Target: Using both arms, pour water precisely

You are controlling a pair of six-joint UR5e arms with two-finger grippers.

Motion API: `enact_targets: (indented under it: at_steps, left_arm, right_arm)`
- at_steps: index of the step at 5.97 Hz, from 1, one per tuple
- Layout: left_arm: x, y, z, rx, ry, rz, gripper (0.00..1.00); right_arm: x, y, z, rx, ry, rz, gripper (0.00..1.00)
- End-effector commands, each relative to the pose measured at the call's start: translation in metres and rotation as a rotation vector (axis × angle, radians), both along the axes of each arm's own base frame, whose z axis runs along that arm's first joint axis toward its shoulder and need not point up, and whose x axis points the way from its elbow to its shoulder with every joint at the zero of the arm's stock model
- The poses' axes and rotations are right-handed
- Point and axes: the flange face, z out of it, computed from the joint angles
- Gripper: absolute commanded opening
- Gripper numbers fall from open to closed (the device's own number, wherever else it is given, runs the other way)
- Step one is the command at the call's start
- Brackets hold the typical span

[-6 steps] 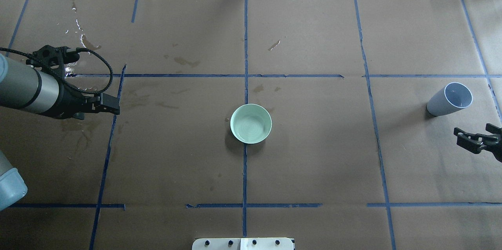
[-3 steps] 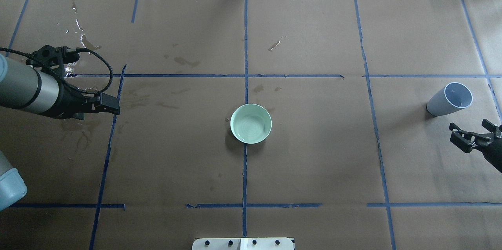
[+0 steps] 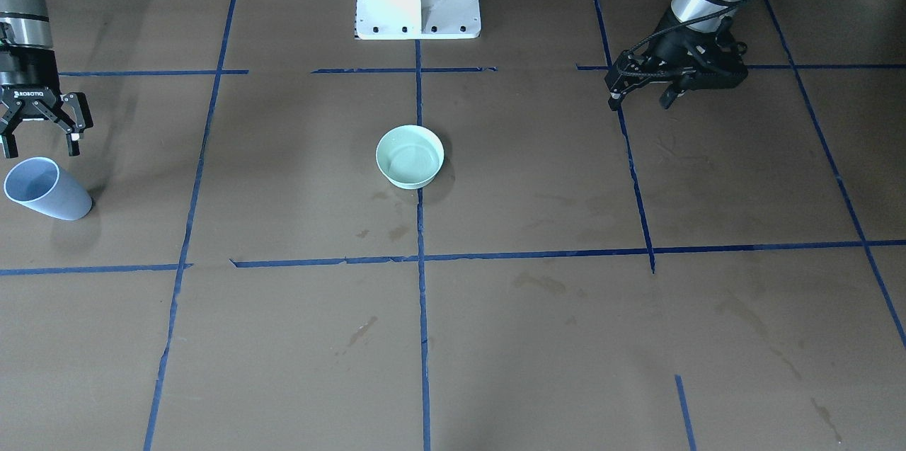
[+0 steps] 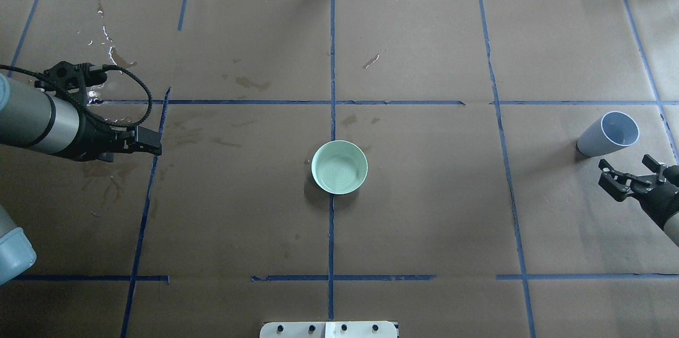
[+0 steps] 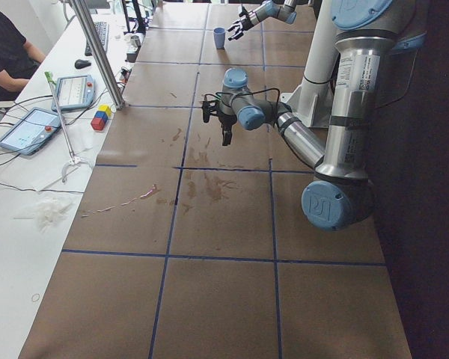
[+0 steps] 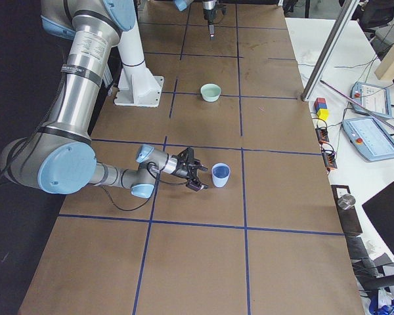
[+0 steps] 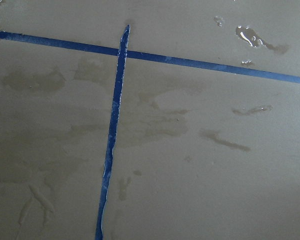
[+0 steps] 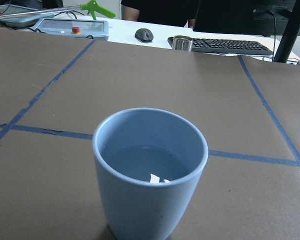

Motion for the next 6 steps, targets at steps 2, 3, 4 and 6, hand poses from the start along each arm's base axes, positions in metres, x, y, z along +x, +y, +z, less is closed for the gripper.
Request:
enact_targets:
  at_steps: [2, 3, 4, 6]
  left_arm:
    - [0.0, 0.0, -0.001, 0.001, 0.001, 0.0, 1.0]
    - [0.0, 0.0, -0.001, 0.001, 0.001, 0.0, 1.0]
    - [0.0, 0.001, -0.001, 0.002, 0.002, 0.002, 1.0]
    - [-0.001, 0.001, -0.002, 0.003, 0.003, 0.0, 1.0]
  right_arm:
    - [-0.014, -0.006, 0.006, 0.029, 0.023, -0.012, 1.0]
    - [-0.016, -0.007, 0.014, 0.03, 0.038, -0.017, 1.0]
    - [-0.014, -0.005, 0.012, 0.06, 0.029, -0.034, 1.0]
    - [-0.021, -0.013, 0.003, 0.083, 0.018, -0.027, 1.0]
